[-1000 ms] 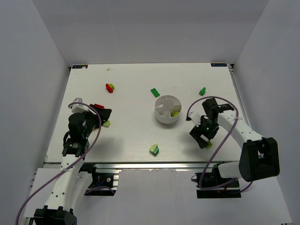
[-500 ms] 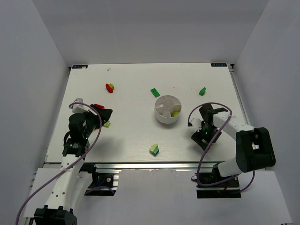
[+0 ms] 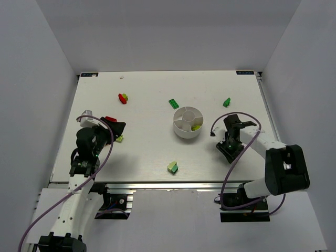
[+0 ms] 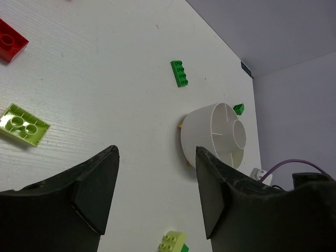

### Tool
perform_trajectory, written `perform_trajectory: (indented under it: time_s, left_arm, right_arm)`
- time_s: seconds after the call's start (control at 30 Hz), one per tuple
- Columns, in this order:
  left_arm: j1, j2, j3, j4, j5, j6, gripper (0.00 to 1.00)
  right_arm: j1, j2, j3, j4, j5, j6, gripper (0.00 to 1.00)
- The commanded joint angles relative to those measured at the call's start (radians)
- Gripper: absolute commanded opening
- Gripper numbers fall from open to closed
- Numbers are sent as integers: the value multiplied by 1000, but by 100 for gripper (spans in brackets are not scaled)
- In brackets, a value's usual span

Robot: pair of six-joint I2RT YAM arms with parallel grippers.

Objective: Sort the legos into containers by color

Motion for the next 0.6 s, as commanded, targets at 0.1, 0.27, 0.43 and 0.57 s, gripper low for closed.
perform_trajectory:
  time_s: [0.1,0.27,0.43,0.57]
  left_arm:
    - [-3,-13,-7,2,-9,1,70]
    - [-3,-13,-6,-3,-10,4,70]
    - [-3,-13,-3,-8,-16,4,70]
    - [-3,-18,-3,-12,-23,1,70]
  right_arm:
    - [5,-182,132,73,-287,-19,0]
    - [5,-340,160,261,-539,-43,0]
    - [19,-399,85,533,-625,28,0]
    - [46,-327,111,624,-608,113,0]
